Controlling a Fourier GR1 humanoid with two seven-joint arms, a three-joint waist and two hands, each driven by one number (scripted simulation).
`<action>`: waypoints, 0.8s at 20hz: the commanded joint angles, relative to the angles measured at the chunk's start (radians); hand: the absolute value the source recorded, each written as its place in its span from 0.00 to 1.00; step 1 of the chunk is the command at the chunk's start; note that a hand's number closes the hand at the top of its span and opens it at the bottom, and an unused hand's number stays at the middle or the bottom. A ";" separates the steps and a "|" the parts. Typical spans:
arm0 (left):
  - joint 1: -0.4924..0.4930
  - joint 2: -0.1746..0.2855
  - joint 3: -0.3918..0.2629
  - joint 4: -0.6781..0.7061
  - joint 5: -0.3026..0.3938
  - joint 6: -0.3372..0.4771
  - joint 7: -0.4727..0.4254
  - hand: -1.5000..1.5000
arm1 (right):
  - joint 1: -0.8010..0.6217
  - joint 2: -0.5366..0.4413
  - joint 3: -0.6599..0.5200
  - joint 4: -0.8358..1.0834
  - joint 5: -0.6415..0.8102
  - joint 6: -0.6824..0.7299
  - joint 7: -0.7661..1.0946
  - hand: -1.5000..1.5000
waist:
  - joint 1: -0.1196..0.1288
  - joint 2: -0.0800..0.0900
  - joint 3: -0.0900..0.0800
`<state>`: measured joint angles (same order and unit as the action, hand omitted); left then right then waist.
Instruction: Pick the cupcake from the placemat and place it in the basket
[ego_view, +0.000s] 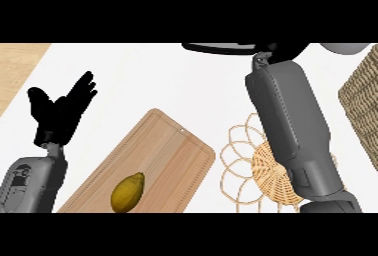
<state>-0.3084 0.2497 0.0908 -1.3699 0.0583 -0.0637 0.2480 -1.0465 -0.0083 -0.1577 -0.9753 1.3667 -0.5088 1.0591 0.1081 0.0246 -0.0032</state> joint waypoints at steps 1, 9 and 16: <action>0.027 0.003 0.004 0.003 -0.007 0.003 -0.007 0.50 | -0.160 0.004 -0.044 0.135 0.143 -0.063 0.211 1.00 | -0.026 -0.006 0.000; 0.028 -0.014 0.008 0.019 -0.009 0.016 -0.026 0.50 | -0.361 -0.137 -0.177 0.315 0.229 -0.021 0.218 1.00 | -0.042 -0.003 0.001; 0.042 0.023 0.038 0.008 0.007 -0.009 -0.039 0.50 | -0.392 -0.222 -0.236 0.424 0.334 -0.088 0.245 1.00 | -0.038 0.001 0.001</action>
<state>-0.2769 0.2601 0.1187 -1.3605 0.0592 -0.0596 0.2234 -1.4066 -0.1836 -0.3637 -0.6045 1.6504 -0.5266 1.1318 0.0668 0.0221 -0.0022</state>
